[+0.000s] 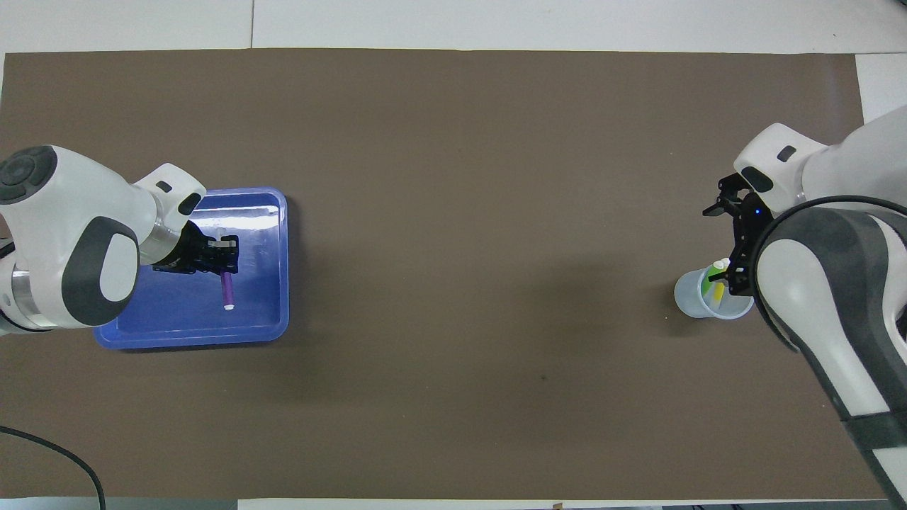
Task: Right arm passes pens to left for tray arrangement
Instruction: 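Lower the purple pen into the blue tray with the left gripper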
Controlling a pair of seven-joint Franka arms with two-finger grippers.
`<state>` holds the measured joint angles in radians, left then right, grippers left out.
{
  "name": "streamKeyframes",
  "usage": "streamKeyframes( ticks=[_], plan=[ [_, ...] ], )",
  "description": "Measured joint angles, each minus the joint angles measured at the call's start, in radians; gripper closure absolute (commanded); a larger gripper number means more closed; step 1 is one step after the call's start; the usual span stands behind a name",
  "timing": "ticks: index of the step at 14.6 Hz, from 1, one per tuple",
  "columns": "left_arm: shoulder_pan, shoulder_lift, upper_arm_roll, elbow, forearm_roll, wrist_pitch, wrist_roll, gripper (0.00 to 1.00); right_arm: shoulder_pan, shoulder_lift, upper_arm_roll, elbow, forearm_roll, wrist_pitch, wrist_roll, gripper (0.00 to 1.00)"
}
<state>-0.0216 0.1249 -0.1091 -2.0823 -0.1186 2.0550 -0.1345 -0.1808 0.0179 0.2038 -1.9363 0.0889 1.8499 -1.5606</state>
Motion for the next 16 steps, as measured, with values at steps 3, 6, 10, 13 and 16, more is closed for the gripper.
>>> streamKeyframes(
  ticks=[3,6,10,13,16],
  plan=[
    [-0.002,0.050,-0.008,-0.001,0.059,0.036,0.045,1.00,-0.048,0.002,-0.001,-0.074,0.000,0.068,-0.160,0.22],
    [-0.003,0.070,-0.010,-0.001,0.072,0.047,0.052,1.00,-0.047,-0.009,0.007,-0.138,-0.001,0.140,-0.212,0.22],
    [0.000,0.070,-0.009,-0.006,0.074,0.058,0.052,1.00,-0.054,-0.024,0.006,-0.195,-0.001,0.207,-0.291,0.23],
    [0.000,0.071,-0.008,-0.032,0.074,0.077,0.043,1.00,-0.070,-0.025,0.005,-0.218,-0.001,0.238,-0.330,0.24],
    [0.000,0.071,-0.008,-0.048,0.074,0.091,0.028,1.00,-0.074,-0.025,0.006,-0.236,-0.001,0.248,-0.335,0.30]
  ],
)
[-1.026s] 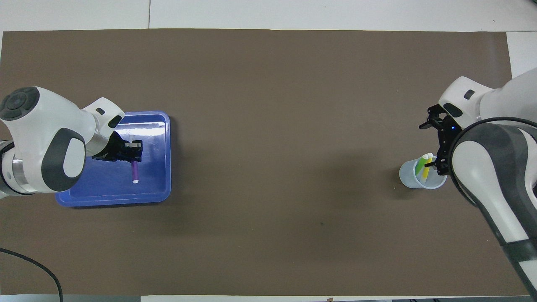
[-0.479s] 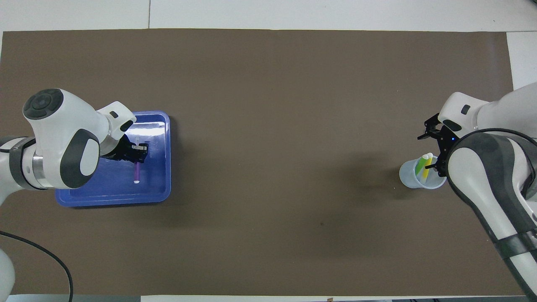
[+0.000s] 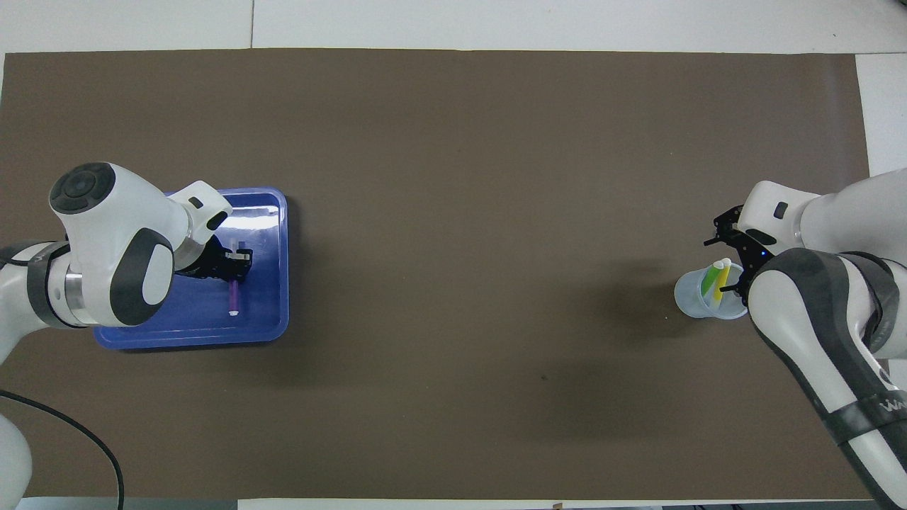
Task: Right arm passes pens to left for tray arrangement
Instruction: 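Lower the purple pen into the blue tray with the left gripper, then open the left gripper and lift it above the tray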
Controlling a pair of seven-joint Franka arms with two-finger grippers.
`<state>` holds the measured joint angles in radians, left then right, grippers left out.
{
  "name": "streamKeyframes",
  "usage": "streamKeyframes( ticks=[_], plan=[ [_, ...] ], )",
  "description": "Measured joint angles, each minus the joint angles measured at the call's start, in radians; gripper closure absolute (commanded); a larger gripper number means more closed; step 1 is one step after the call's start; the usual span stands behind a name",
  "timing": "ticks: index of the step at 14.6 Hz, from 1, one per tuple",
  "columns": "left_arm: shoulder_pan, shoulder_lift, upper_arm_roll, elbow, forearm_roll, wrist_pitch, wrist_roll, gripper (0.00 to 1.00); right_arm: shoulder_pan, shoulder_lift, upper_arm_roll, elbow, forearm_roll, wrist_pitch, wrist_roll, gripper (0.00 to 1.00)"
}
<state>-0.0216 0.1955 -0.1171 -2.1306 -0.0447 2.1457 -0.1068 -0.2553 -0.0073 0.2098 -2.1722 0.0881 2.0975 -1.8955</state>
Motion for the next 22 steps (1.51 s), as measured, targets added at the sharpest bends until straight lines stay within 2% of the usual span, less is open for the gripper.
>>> streamKeyframes(
  ticks=[1,2,3,9,11,17,20,21,22],
  plan=[
    [0.000,0.000,0.000,-0.001,0.000,0.001,-0.002,0.54,0.000,-0.001,0.001,-0.005,0.000,0.006,0.000,0.30],
    [0.000,0.000,0.000,-0.001,0.000,0.001,-0.003,0.25,0.000,-0.001,0.001,-0.010,0.000,0.013,0.000,0.30],
    [0.000,0.000,0.000,-0.001,0.000,0.001,-0.004,0.20,0.000,-0.002,0.001,-0.017,0.000,0.019,0.000,0.30],
    [0.000,0.000,0.000,-0.001,0.000,0.002,-0.008,0.19,-0.001,-0.011,0.000,-0.034,0.000,0.024,0.000,0.38],
    [0.000,0.000,0.000,-0.001,0.000,0.002,-0.008,0.19,-0.005,-0.013,0.000,-0.034,0.000,0.016,0.000,0.49],
    [0.000,-0.001,0.000,0.011,0.000,-0.003,-0.014,0.14,-0.027,-0.015,0.000,-0.030,0.000,-0.009,0.000,0.49],
    [0.000,-0.003,-0.002,0.069,0.000,-0.079,-0.044,0.13,-0.026,-0.018,0.001,-0.027,0.001,-0.018,0.005,0.49],
    [-0.001,-0.005,-0.004,0.102,-0.001,-0.123,-0.063,0.13,-0.026,-0.019,0.002,-0.027,0.001,-0.018,0.006,0.47],
    [-0.002,-0.008,-0.006,0.137,-0.008,-0.167,-0.090,0.13,-0.026,-0.019,0.002,-0.027,0.001,-0.019,0.007,0.38]
  ],
)
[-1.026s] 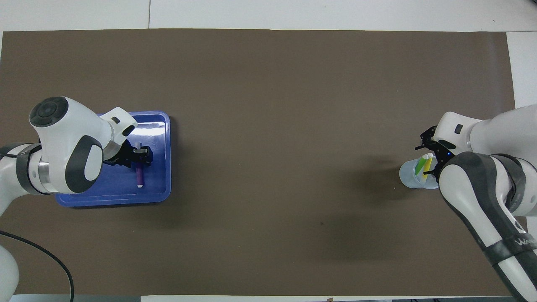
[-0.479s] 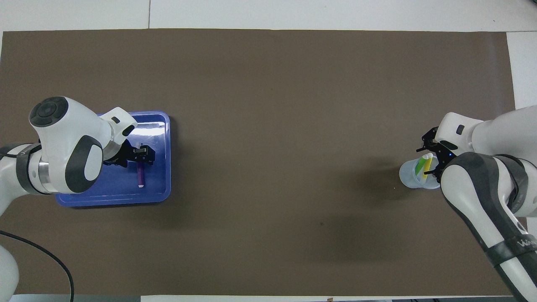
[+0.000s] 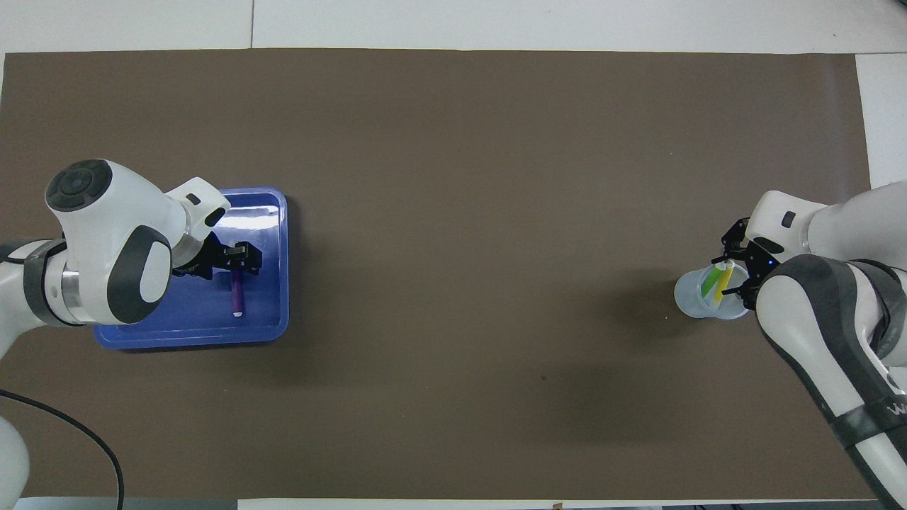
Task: Right arm passes pens to left for tray arrangement
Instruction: 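Open the left gripper and lift it above the tray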
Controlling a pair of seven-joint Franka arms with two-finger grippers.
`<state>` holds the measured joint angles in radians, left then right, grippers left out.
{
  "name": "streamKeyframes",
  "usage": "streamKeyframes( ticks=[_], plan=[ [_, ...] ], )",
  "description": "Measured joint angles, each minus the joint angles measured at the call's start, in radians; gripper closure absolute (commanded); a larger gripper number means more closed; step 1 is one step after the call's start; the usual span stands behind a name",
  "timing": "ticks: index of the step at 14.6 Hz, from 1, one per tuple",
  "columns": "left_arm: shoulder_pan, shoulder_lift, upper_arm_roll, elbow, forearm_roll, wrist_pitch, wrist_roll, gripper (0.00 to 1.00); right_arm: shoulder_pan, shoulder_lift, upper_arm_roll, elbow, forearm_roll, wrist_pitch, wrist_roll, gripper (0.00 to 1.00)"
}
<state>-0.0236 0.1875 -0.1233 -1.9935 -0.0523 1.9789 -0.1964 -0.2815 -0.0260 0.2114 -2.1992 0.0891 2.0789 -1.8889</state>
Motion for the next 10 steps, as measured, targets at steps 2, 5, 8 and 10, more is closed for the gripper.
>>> streamKeyframes(
  ticks=[2,5,8,10],
  plan=[
    [-0.002,-0.008,-0.003,0.083,-0.039,-0.092,-0.077,0.09,0.000,0.000,0.000,0.000,0.000,0.000,0.003,0.35],
    [-0.005,-0.030,-0.011,0.227,-0.121,-0.266,-0.222,0.00,0.001,-0.001,0.001,0.000,0.000,0.000,0.015,0.35],
    [-0.010,-0.084,-0.038,0.316,-0.192,-0.347,-0.419,0.00,0.001,-0.001,0.001,0.000,0.001,0.000,0.017,0.36],
    [-0.011,-0.139,-0.057,0.325,-0.246,-0.360,-0.552,0.00,0.001,-0.001,0.001,0.000,0.001,0.000,0.024,0.36]
  ],
)
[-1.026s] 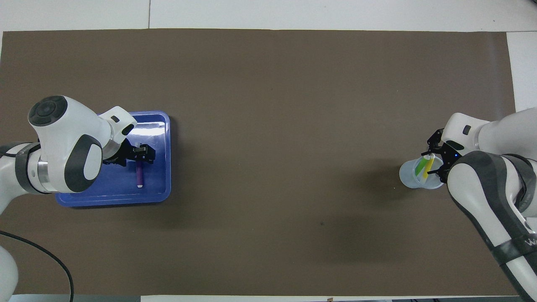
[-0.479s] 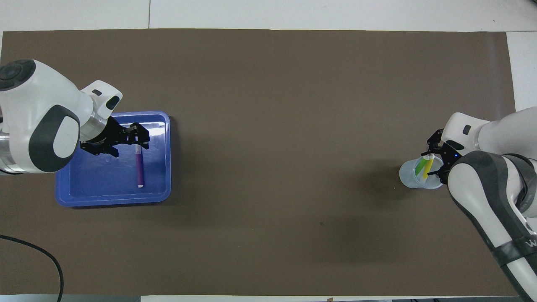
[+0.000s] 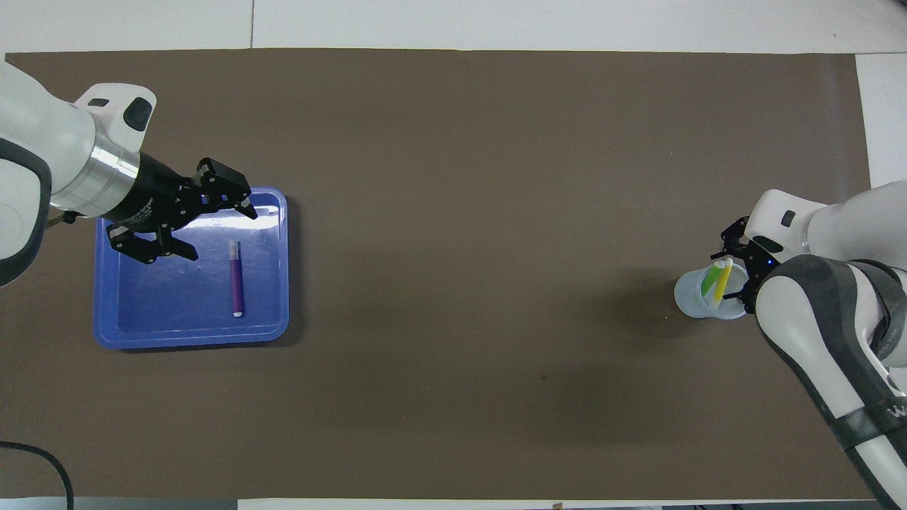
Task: Right arm passes pens to left for tray arrangement
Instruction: 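Open the left gripper and lift it above the tray, then grasp the green pen in the cup with the right gripper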
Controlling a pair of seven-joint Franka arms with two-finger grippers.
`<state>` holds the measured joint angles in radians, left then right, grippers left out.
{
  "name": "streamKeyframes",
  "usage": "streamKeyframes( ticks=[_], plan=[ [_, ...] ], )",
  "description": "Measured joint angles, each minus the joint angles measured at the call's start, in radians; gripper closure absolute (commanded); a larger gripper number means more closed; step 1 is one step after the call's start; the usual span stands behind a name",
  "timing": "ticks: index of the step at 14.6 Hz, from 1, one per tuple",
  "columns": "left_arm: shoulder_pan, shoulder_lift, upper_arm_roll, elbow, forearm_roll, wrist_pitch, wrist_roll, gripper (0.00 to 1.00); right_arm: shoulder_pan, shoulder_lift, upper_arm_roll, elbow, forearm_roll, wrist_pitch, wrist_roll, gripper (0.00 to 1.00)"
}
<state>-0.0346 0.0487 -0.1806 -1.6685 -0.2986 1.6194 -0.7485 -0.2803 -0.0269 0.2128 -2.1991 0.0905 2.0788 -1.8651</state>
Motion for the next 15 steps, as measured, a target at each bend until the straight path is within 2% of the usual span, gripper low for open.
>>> streamKeyframes(
  ticks=[4,8,15],
  plan=[
    [-0.001,-0.080,-0.041,-0.001,-0.097,-0.015,-0.231,0.00,0.004,0.000,0.001,0.000,0.000,0.000,0.009,0.36],
    [-0.001,-0.089,-0.050,-0.002,-0.198,-0.014,-0.388,0.00,0.021,-0.001,0.003,0.000,0.002,0.000,0.012,0.43],
    [-0.001,-0.089,-0.049,-0.014,-0.253,-0.008,-0.456,0.00,0.020,-0.001,0.002,0.000,0.003,0.000,0.013,0.42]
  ],
)
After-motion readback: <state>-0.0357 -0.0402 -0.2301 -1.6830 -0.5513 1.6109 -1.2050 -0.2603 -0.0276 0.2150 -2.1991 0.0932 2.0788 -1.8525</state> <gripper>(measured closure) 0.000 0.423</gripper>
